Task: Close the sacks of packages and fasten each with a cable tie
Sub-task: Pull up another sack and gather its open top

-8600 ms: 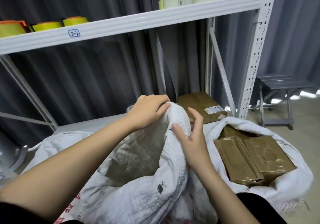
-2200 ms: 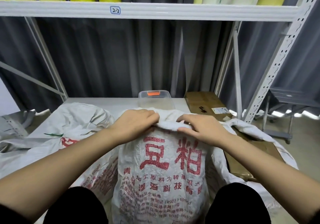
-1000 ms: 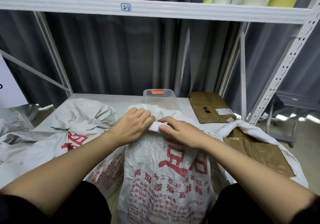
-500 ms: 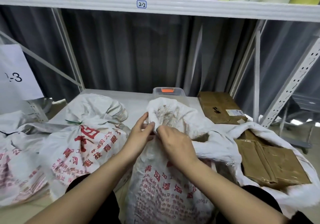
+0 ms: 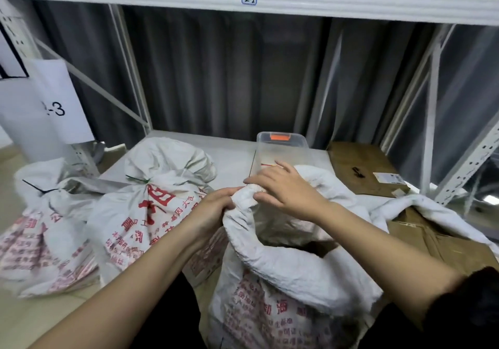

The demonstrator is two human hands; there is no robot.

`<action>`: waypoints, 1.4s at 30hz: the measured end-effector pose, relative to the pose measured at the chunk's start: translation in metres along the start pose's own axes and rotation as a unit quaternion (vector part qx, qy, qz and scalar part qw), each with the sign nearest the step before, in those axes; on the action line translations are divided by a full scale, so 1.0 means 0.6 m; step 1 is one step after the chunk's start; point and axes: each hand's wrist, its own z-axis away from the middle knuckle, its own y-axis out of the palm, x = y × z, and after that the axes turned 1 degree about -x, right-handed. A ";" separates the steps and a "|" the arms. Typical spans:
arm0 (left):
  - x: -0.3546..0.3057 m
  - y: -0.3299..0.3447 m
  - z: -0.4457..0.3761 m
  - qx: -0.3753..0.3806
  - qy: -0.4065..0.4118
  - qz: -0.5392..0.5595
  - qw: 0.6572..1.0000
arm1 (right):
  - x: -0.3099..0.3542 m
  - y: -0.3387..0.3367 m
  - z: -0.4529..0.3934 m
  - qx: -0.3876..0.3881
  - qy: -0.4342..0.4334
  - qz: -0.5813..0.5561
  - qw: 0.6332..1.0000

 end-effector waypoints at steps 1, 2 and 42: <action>0.002 -0.004 0.000 -0.014 0.004 -0.003 1.000 | 0.001 0.004 -0.006 0.006 -0.003 -0.030 1.000; 0.003 -0.007 0.002 -0.036 0.019 -0.042 0.998 | 0.006 0.007 -0.011 0.003 0.003 -0.063 0.998; 0.087 -0.052 -0.130 -0.064 -0.008 -0.222 0.973 | -0.052 0.116 -0.005 -0.071 0.190 -0.197 0.959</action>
